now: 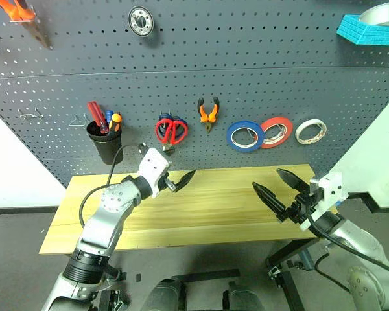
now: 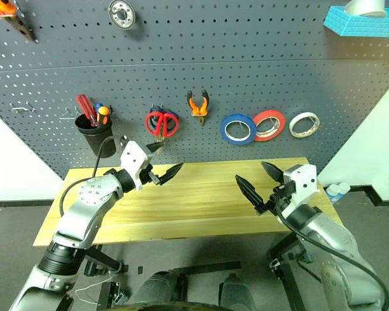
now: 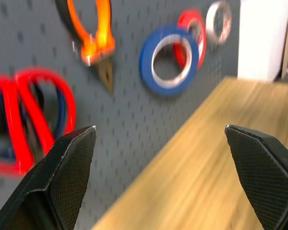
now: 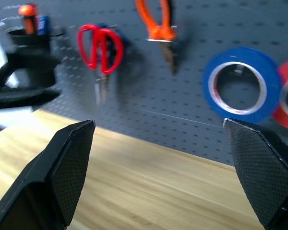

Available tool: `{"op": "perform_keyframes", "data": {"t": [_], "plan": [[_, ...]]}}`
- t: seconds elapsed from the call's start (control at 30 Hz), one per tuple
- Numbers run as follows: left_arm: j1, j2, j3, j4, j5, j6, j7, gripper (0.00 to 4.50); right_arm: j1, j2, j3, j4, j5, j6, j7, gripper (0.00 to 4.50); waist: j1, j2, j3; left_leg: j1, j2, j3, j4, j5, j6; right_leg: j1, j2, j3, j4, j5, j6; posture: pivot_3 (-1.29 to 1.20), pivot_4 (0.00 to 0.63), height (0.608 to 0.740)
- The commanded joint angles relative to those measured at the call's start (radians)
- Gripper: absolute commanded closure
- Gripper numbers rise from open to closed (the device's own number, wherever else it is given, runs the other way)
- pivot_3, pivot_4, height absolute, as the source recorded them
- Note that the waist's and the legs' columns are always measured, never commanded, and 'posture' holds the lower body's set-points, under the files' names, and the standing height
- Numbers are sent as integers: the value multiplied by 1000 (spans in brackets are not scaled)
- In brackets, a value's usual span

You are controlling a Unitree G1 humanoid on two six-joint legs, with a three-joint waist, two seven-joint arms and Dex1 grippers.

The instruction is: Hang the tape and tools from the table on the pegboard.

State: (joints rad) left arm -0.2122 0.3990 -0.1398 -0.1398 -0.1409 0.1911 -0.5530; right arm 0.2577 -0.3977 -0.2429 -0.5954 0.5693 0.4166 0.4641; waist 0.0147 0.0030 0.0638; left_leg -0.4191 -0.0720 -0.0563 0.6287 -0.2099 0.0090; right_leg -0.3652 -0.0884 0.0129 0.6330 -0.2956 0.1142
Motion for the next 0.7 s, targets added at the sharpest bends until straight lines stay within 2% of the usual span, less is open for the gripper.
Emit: {"op": "perform_keyframes", "data": {"t": [0.03, 0.17, 0.27, 0.47, 0.53, 0.7], "plan": [[47, 29, 31, 25, 51, -122, 13, 21, 56, 51, -4, -28, -54, -80, -46, 0, -1, 4, -4, 0, 0, 0, 0, 0, 0, 0, 0, 0, 0, 0, 0, -16, 0, 740], [123, 20, 59, 85, 55, -184, 41, 21, 129, 119, -5, 32, -111, -162, -78, 0, -1, 10, -12, 1, 0, 1, -2, 0, 0, -1, 0, 2, 0, 0, -1, -8, 0, 740], [169, 21, 64, 177, 71, -256, 47, 21, 174, 154, 26, 132, -225, -262, -107, 0, -1, 11, -20, 3, 0, 1, -3, 0, 0, 0, 0, 3, 0, -1, -1, -3, 0, 740], [226, 10, 107, 358, 54, -363, 50, 21, 237, 207, 53, 257, -330, -451, -119, 0, -1, 14, -24, 8, 0, 3, -8, 0, 0, 1, -1, 5, 0, -3, -4, -10, 0, 740], [240, 15, 119, 380, 52, -394, 40, 21, 259, 224, 46, 283, -325, -517, -109, 0, -1, 14, -24, 8, 0, 2, -9, 0, 0, 1, -1, 6, 0, -3, -5, -14, 0, 740], [300, 1, 171, 393, 14, -426, 37, 21, 357, 260, 32, 272, -185, -540, -36, 0, -2, 13, -29, 8, 0, 3, -12, 0, 0, 1, -2, 6, -1, -5, -6, -18, 0, 740]]}}
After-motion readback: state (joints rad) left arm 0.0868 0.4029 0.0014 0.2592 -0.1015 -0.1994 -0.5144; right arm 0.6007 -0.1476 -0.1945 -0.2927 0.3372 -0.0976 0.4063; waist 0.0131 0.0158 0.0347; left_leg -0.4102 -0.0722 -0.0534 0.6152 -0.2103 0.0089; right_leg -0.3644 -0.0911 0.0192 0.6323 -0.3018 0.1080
